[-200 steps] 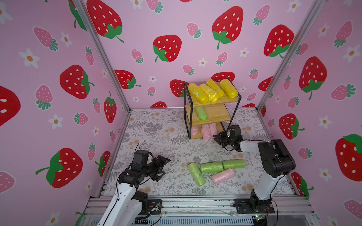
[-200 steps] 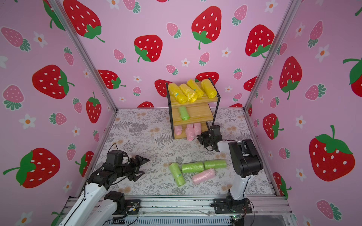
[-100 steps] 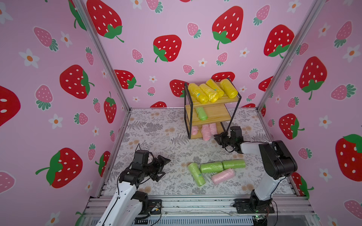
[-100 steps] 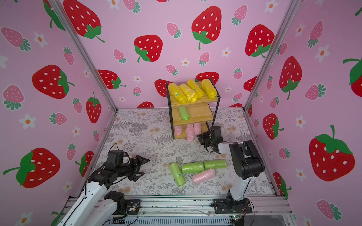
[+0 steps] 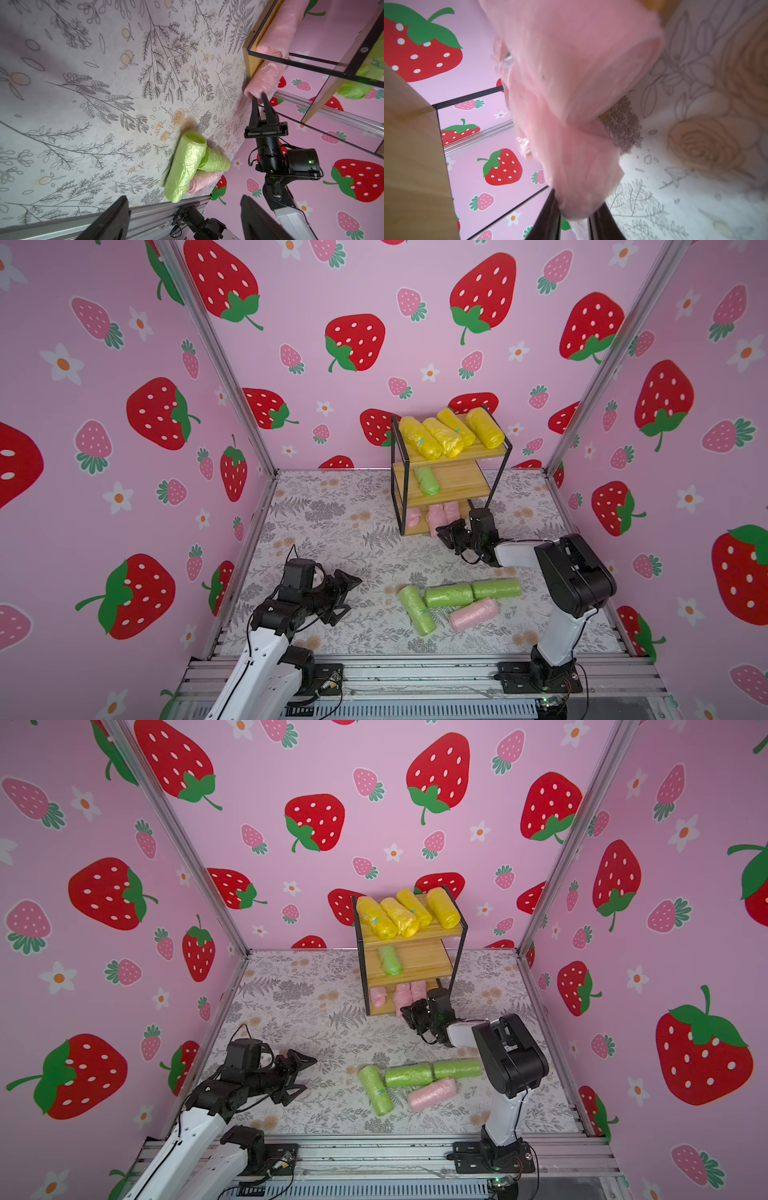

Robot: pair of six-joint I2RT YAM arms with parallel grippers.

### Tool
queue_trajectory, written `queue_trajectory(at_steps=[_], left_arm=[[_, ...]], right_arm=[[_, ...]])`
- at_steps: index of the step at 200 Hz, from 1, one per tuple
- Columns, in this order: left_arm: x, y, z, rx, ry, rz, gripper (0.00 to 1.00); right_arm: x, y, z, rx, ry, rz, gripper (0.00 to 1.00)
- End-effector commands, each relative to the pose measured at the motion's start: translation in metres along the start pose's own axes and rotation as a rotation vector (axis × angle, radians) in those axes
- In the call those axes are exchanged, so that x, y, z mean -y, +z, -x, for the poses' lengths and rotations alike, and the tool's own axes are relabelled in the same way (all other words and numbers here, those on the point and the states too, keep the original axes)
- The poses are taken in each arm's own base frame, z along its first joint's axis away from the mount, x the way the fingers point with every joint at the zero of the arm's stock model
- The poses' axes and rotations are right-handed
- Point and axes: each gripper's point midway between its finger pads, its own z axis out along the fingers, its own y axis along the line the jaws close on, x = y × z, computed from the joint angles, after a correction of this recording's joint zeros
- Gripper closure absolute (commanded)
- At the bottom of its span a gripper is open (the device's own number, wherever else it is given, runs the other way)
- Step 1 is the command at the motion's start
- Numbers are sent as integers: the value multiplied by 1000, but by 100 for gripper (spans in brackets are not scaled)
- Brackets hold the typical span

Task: Sort the rolls of trash bags by color and place them on the shelf
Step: Adjust the roll of trash bags on the shelf, then pick up the roll of trash bags from the center of the board.

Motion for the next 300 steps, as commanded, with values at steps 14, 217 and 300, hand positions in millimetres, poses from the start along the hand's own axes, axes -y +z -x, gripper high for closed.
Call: queue_trajectory(at_steps=[14,217,300], left_arm=[[14,-6,-3,-17,30,-13,13],[17,12,-34,-30,146,13,4],[28,57,-72,-78,372,177,4]], right_arm=[[-14,18,19,39,27,74,73],[13,-137,-55,-10,-408,-98,37],[46,-211,-83,-6,-581,-149,32]])
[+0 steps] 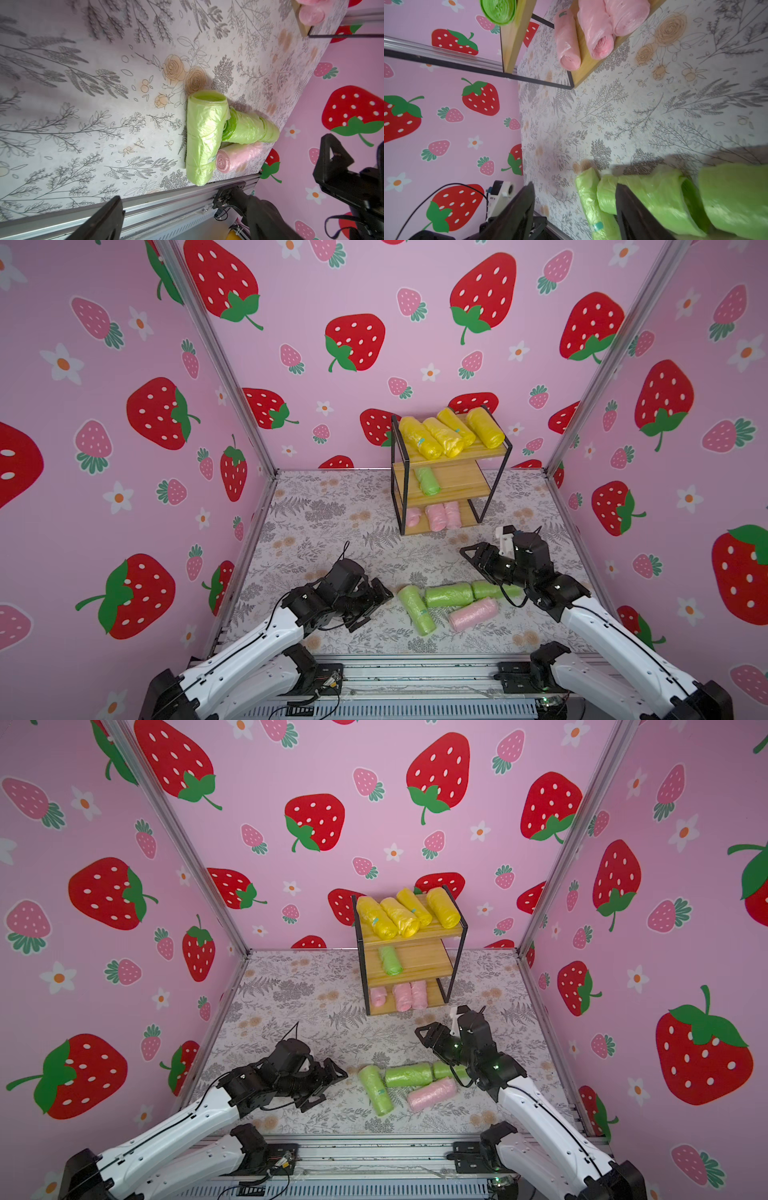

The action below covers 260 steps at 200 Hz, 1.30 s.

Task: Sort the rolls of trash bags by color and place them on the shelf
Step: Pick up the roll of trash bags from the center of the board.

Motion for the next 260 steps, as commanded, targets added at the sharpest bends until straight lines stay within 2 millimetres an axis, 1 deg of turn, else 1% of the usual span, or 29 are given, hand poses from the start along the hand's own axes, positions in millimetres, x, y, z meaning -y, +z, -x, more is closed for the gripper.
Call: queue_trajectory(at_steps=[1,19,39,54,85,107,171,205,260], left_arm=[[23,7,7,46,54,-5,4],[27,18,8,39,72,26,4],[30,30,12,28,93,69,4],[32,38,15,19,111,112,4],[48,54,23,7,140,146,4],[51,68,26,-12,145,181,4],[32,111,12,-122,147,303,8],[16,123,10,-146,152,391,12],[-10,134,8,-163,137,479,27]], right_arm=[[37,-12,-22,-45,-36,-123,32],[44,-20,-27,-35,-36,-125,31],[48,-25,-31,-35,-38,-123,30],[50,-24,-33,-45,-36,-124,29],[51,-20,-36,-62,-26,-122,28],[53,-17,-37,-72,-19,-124,28],[62,-15,-46,-95,3,-132,27],[63,-10,-47,-105,17,-132,28],[58,-10,-46,-115,18,-126,28]])
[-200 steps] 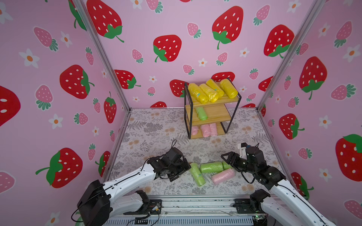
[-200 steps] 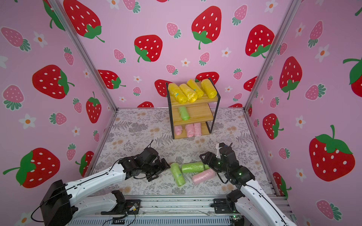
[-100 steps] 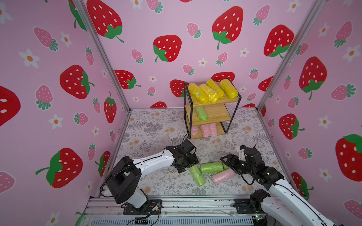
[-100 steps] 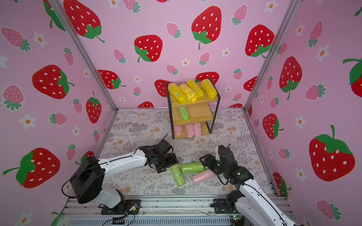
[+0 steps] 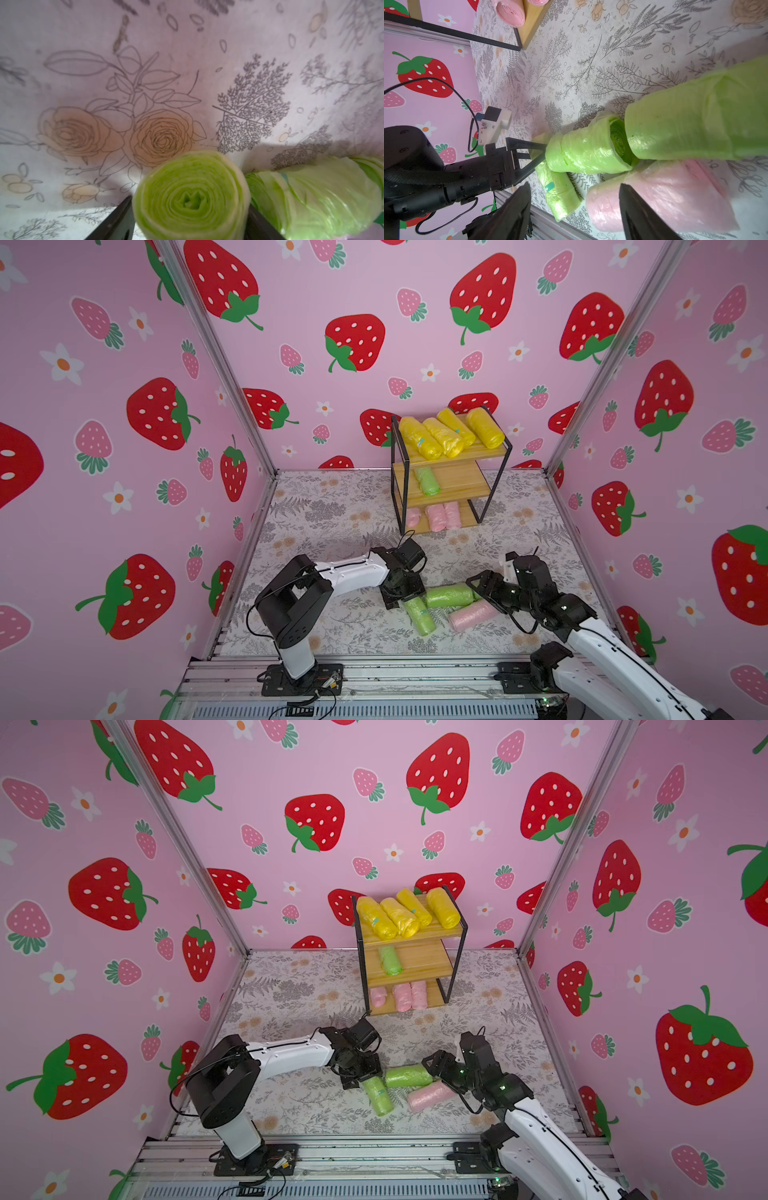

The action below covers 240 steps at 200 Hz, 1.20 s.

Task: Sort the rolls of trash bags by color and place them on the shelf
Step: Pick up the roll of trash bags from the center of the board.

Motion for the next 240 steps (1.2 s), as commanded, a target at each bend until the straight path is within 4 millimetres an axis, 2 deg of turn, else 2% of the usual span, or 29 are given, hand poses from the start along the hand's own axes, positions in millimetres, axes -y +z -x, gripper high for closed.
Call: queue_trajectory(at_steps=[1,42,85,103,107,150,195,240], left_arm=[[-24,19,-6,-34,1,105,27],[-26,26,-9,-49,7,117,47],[-16,17,-9,-13,38,63,72],[-13,4,-7,25,58,46,93],[-14,0,-7,36,60,47,100],[-21,-44,0,164,72,33,100],[-16,-89,1,262,50,-86,100],[-6,-112,-7,274,18,-217,100]], right_arm=[[-8,-2,0,-4,-4,24,28],[-3,-8,-4,-14,-4,3,28],[-11,-16,-3,-22,-33,0,28],[-13,-20,-5,-32,-52,-2,28],[-13,-21,-5,-33,-55,-1,28],[-9,-27,-12,-40,-70,12,28],[-14,-35,-15,-55,-88,19,28],[-23,-38,-19,-76,-97,41,28]])
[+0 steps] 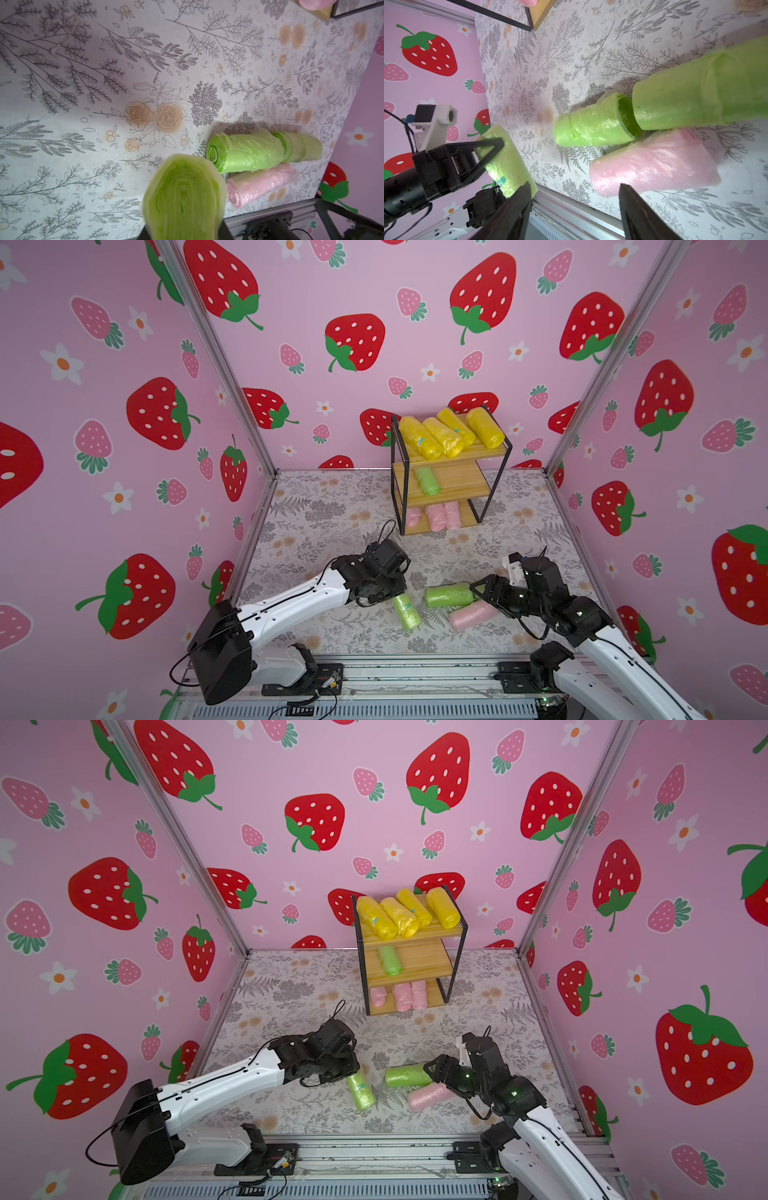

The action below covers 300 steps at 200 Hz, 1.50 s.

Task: Sort the rolls of trash bags by color and place them on the shelf
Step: Pick up the roll of trash bags from the center of the board.

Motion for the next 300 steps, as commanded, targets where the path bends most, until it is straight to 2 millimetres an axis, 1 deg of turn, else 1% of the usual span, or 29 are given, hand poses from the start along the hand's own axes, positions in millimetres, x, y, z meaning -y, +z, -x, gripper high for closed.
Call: queue_trajectory(at_steps=[1,23,29,35,42,71,91,95,133,168,188,193,204,207,215,218,233,265,278,300], left_arm=[[2,-7,-1,8,-37,-45,100],[11,-13,-3,11,-69,-122,100],[14,-14,-3,9,-78,-144,100],[17,-15,-3,10,-87,-163,100],[20,-15,-3,7,-94,-182,100],[35,-16,-5,-16,-117,-258,100],[40,-15,-3,-12,-129,-280,100],[42,-15,-7,-37,-128,-291,100],[40,-16,-9,-39,-152,-317,100],[38,-20,-8,-24,-168,-332,100],[44,-27,-6,-16,-159,-359,100],[45,-28,-6,-15,-159,-368,100],[50,-31,-4,-9,-166,-399,100],[50,-32,-4,-8,-169,-406,100],[53,-33,-3,-4,-179,-431,100],[54,-34,-2,-2,-183,-441,100],[58,-37,-1,7,-206,-494,100],[61,-40,3,29,-263,-577,100],[61,-42,3,30,-273,-586,100],[57,-44,8,64,-293,-588,100]], right_arm=[[-11,-7,-3,-21,-28,25,28],[-18,-9,-8,-38,-43,46,27],[-19,-9,-10,-47,-48,47,26],[-20,-9,-11,-54,-51,46,22],[-21,-8,-15,-72,-63,42,20],[-24,-4,-29,-113,-114,1,18],[-29,2,-36,-129,-129,8,17],[-30,4,-37,-130,-130,11,17],[-37,17,-47,-143,-129,48,15],[-42,22,-51,-160,-148,45,15],[-53,17,-49,-159,-168,65,15],[-57,16,-48,-155,-173,70,11],[-65,12,-47,-151,-187,88,9],[-68,11,-46,-147,-191,95,6],[-75,9,-46,-141,-198,112,4],[-78,9,-45,-138,-199,120,0],[-89,8,-46,-131,-192,156,1],[-106,16,-52,-102,-165,234,1],[-109,24,-57,-99,-158,254,1],[-121,36,-72,-122,-173,287,1]])
